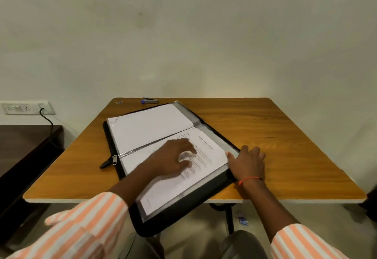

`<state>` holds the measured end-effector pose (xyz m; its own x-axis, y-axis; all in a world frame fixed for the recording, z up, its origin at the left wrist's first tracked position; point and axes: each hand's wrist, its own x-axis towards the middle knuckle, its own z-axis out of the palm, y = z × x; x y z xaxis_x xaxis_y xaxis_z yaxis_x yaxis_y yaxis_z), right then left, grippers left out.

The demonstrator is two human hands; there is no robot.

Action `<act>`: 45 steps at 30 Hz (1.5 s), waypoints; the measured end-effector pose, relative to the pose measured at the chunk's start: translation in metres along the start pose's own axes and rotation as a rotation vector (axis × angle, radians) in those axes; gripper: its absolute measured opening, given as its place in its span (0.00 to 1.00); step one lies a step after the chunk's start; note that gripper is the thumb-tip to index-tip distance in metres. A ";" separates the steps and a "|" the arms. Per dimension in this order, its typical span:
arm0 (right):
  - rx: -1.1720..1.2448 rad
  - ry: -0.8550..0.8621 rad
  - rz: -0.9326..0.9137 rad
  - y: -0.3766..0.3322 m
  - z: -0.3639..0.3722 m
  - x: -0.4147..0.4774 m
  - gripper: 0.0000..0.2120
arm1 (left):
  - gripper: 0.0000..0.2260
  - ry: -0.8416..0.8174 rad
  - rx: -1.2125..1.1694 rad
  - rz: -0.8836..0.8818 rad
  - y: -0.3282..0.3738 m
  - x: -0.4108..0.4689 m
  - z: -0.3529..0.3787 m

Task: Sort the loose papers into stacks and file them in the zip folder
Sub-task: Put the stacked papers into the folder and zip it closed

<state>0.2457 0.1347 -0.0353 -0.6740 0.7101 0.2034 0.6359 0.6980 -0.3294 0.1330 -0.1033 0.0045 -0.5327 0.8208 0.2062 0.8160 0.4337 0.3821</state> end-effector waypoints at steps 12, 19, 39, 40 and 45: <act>0.275 -0.036 0.028 -0.005 0.003 0.058 0.27 | 0.18 0.185 0.039 -0.145 -0.034 -0.027 0.025; 0.163 -0.143 0.094 -0.022 -0.004 0.020 0.36 | 0.19 0.285 0.002 -0.260 -0.017 -0.002 0.042; 0.270 -0.175 -0.063 -0.021 0.005 0.105 0.11 | 0.27 0.126 0.052 -0.121 0.075 -0.008 0.072; 0.282 -0.173 -0.046 -0.021 0.005 0.103 0.12 | 0.27 0.134 0.059 -0.138 0.078 -0.002 0.074; 0.137 -0.174 -0.037 -0.021 0.015 0.076 0.15 | 0.23 0.175 0.015 -0.199 0.096 0.025 0.081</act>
<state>0.1753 0.1729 -0.0266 -0.7581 0.6494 0.0589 0.5609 0.6955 -0.4491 0.2158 -0.0114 -0.0265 -0.7127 0.6426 0.2813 0.6938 0.5867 0.4177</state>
